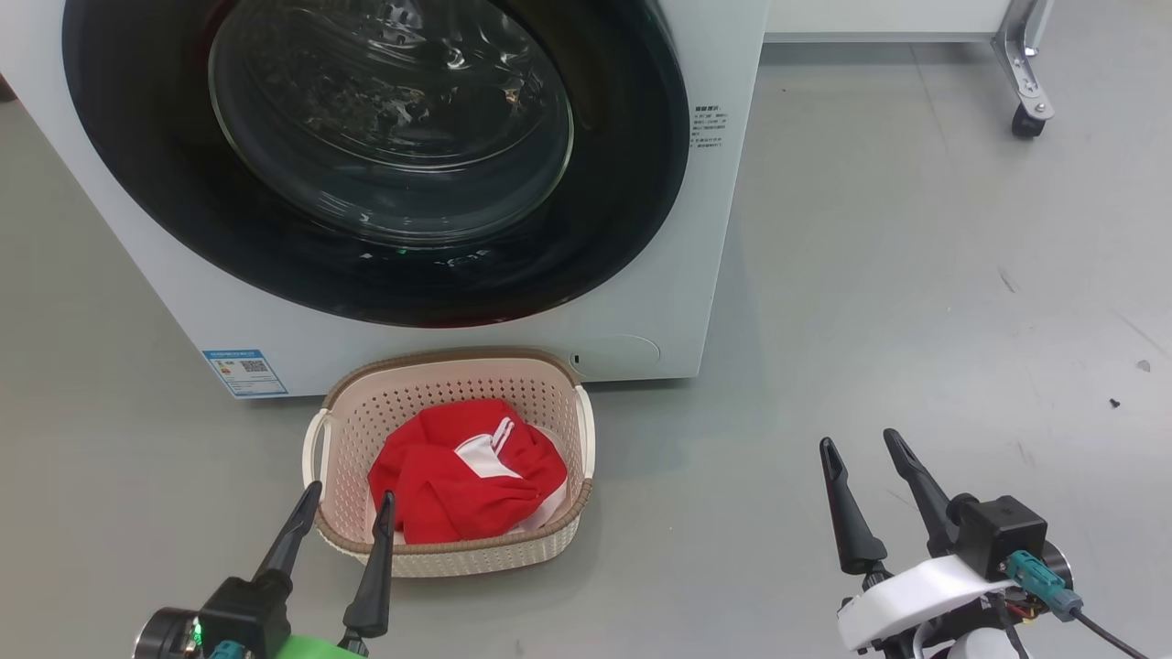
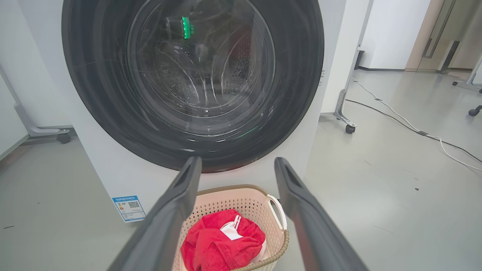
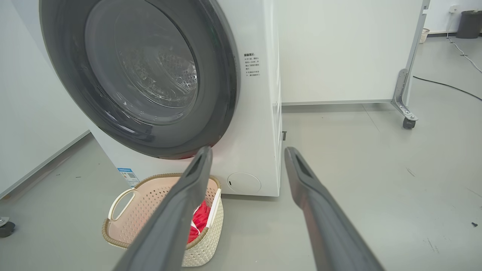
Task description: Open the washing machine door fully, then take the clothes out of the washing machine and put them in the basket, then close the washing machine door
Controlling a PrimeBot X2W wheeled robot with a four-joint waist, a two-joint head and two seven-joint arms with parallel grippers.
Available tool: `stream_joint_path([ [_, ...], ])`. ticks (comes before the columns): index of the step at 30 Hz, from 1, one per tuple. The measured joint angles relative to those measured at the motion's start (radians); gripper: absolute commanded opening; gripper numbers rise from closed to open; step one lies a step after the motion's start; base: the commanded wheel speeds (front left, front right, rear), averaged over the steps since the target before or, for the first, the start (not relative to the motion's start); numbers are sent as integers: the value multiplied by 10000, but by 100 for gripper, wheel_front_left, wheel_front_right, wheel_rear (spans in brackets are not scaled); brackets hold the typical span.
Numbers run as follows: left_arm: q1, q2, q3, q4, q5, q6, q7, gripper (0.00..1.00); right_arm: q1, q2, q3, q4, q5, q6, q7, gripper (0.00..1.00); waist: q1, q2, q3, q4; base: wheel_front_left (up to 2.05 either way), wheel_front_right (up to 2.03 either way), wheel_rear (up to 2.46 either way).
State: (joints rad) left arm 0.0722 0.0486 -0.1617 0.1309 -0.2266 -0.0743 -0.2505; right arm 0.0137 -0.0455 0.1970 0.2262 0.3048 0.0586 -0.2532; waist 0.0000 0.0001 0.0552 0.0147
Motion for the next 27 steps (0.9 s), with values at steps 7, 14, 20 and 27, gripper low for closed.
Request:
stream_joint_path([
  [7,2,0,-15,-42,-2,2,27,100,64,0,33,-79,0,-86,0,100,0,0,-42,6,0,0,0],
  [14,15,0,-23,-56,-10,35,29,100,100,2,40,-109,0,-94,0,100,0,0,-61,19,0,0,0],
  [20,70,-44,-52,178,-10,48,31,0,202,25,58,98,0,-84,12,0,0,0,-92,30,0,0,0],
  [27,193,-75,-71,318,-359,33,31,0,420,56,61,199,303,-79,12,0,0,0,-113,21,0,0,0],
])
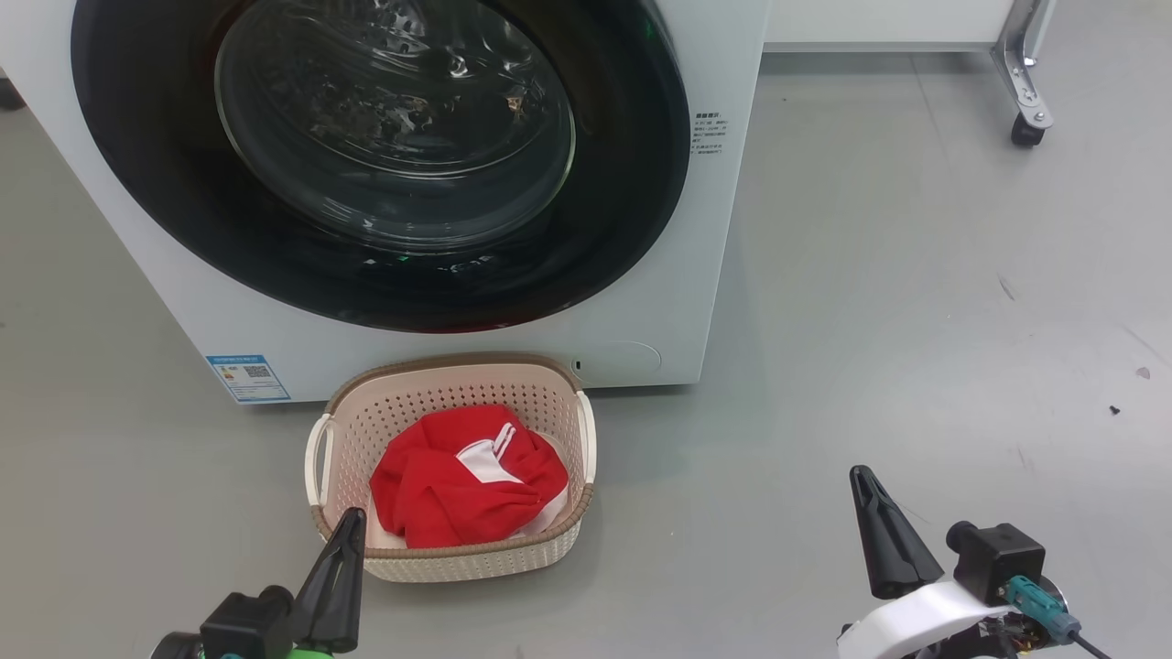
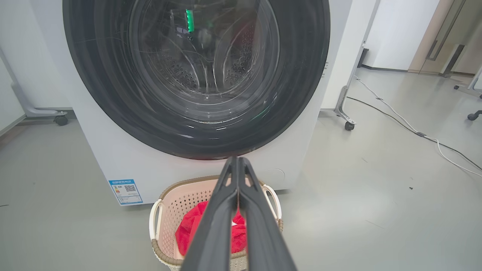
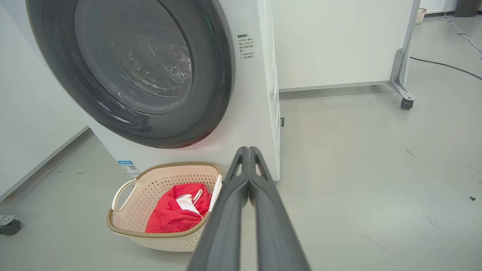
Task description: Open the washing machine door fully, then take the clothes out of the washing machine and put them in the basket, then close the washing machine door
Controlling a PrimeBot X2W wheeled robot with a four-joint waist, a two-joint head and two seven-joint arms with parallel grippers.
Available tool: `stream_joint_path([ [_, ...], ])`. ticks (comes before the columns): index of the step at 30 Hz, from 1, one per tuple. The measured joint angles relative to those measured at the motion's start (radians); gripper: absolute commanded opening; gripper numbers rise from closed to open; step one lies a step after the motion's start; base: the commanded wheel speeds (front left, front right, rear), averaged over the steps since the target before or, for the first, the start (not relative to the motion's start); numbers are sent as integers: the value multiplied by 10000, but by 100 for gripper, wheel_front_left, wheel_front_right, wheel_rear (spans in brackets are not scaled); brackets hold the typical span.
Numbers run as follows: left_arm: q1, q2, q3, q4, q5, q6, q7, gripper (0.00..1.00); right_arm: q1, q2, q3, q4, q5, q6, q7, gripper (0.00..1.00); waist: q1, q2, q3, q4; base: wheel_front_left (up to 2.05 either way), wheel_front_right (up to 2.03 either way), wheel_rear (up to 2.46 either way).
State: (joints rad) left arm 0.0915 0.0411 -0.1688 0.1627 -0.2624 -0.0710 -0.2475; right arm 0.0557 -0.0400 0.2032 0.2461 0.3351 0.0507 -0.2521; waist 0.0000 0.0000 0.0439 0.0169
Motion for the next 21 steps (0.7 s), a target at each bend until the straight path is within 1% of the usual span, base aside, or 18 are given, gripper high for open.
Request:
stream_joint_path([
  [4,11,0,-13,-65,-433,-4,12,0,23,0,0,-128,510,8,0,0,0,0,-18,-8,0,0,0],
  [14,8,0,115,-100,-2268,-46,355,0,66,4,-263,-244,2215,96,307,0,0,0,-53,-24,0,0,0],
  [21,-5,0,318,-84,-3243,-48,616,0,59,-4,-481,-253,3095,94,533,0,0,0,-80,-36,0,0,0],
])
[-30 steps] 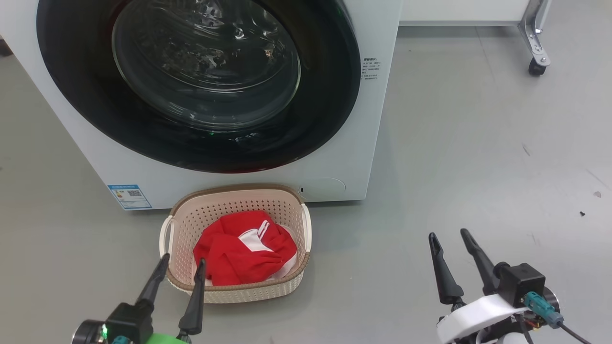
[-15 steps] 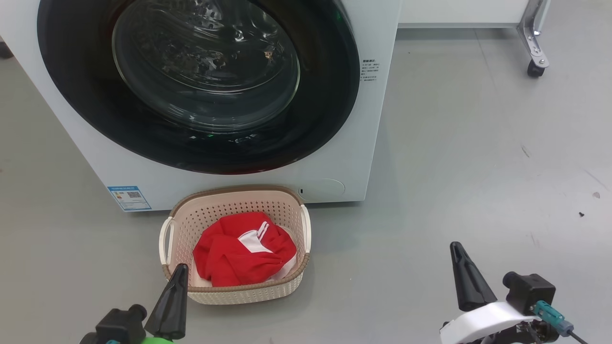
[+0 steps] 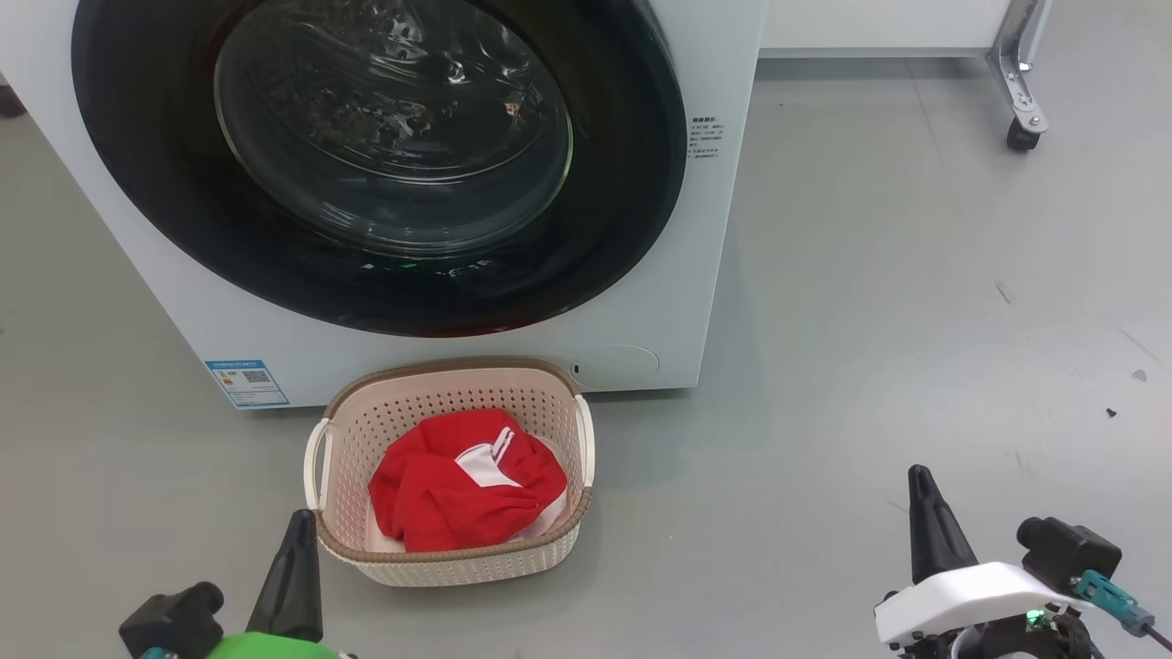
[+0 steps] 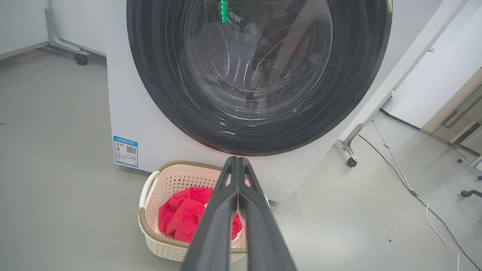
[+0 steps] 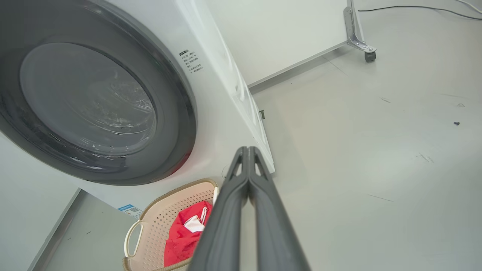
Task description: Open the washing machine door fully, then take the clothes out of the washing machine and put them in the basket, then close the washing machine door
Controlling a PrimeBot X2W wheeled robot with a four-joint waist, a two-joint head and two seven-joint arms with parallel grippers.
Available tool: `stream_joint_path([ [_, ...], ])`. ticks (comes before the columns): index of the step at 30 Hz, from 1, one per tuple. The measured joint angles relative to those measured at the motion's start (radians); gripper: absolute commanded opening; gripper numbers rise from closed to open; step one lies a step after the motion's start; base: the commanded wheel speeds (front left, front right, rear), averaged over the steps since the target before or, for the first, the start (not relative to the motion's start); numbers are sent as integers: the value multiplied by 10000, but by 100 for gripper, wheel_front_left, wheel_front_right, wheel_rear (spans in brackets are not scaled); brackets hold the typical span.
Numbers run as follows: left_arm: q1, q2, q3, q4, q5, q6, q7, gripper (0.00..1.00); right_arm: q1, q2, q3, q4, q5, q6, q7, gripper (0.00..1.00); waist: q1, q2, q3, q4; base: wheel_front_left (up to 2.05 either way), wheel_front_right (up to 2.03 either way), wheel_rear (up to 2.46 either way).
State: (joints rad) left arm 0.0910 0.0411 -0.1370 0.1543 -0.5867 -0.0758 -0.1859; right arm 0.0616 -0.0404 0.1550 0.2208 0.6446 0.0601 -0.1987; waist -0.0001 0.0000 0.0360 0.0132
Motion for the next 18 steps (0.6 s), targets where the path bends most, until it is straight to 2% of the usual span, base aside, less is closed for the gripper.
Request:
stream_joint_path([
  [18,-221,61,347,198,-2368,-31,554,0,-136,-182,-454,2,2347,36,548,0,1,0,-68,-30,0,0,0],
])
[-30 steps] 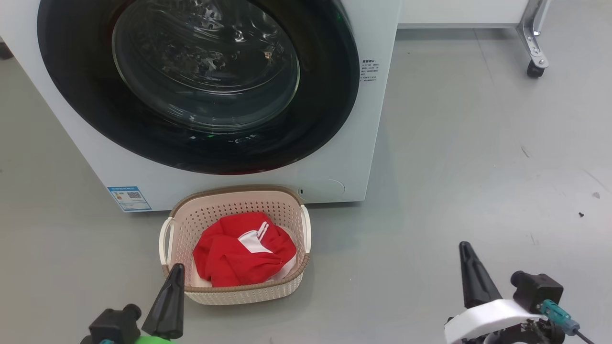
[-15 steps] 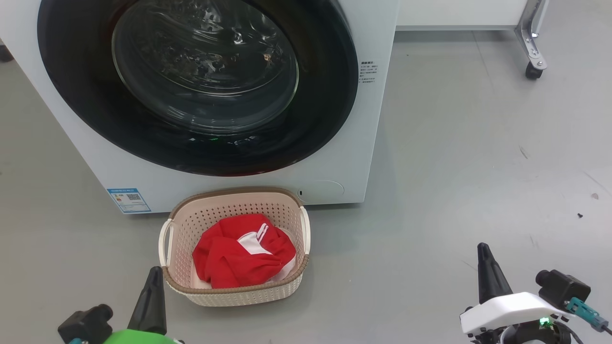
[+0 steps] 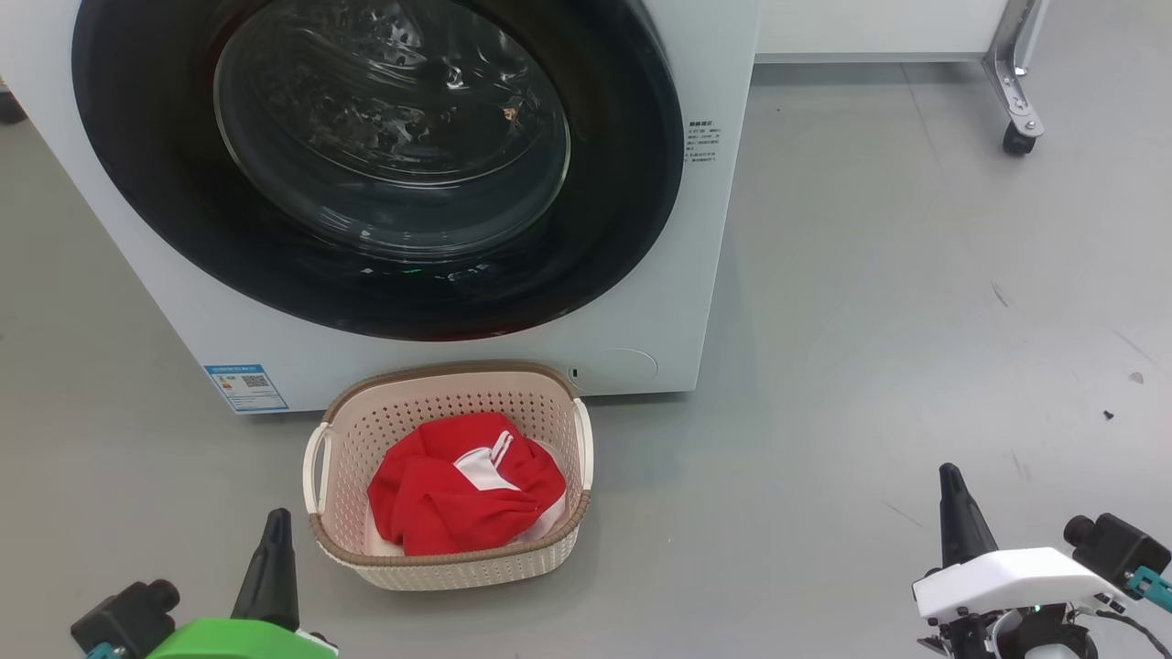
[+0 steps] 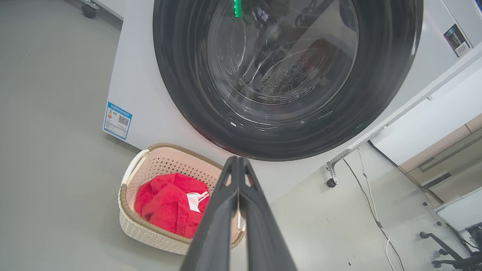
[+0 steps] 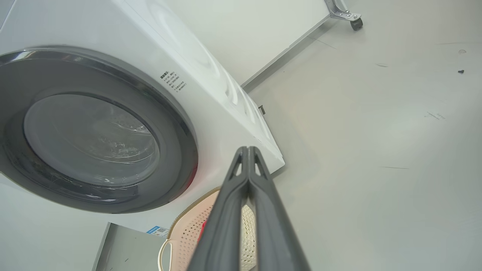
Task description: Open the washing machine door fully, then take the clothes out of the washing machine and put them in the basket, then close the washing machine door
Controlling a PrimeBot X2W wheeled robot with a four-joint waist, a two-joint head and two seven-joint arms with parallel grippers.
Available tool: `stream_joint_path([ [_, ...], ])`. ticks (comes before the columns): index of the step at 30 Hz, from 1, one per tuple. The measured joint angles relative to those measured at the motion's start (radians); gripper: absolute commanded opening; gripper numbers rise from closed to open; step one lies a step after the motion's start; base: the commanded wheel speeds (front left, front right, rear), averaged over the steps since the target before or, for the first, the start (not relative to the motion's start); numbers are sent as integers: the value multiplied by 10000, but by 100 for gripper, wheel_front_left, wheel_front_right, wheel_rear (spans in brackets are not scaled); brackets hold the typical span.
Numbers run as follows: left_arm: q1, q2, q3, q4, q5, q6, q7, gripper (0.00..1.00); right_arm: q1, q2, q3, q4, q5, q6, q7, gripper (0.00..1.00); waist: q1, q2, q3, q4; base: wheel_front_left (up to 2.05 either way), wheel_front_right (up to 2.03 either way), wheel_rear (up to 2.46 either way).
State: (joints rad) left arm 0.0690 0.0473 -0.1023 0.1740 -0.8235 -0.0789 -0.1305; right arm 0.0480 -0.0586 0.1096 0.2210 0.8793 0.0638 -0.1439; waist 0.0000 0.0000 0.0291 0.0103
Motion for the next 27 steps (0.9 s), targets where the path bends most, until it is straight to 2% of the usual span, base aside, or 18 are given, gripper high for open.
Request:
stream_joint_path([
  [27,-497,134,476,399,-3789,-157,865,0,-408,-176,-663,136,3641,224,830,0,0,0,-117,-47,0,0,0],
])
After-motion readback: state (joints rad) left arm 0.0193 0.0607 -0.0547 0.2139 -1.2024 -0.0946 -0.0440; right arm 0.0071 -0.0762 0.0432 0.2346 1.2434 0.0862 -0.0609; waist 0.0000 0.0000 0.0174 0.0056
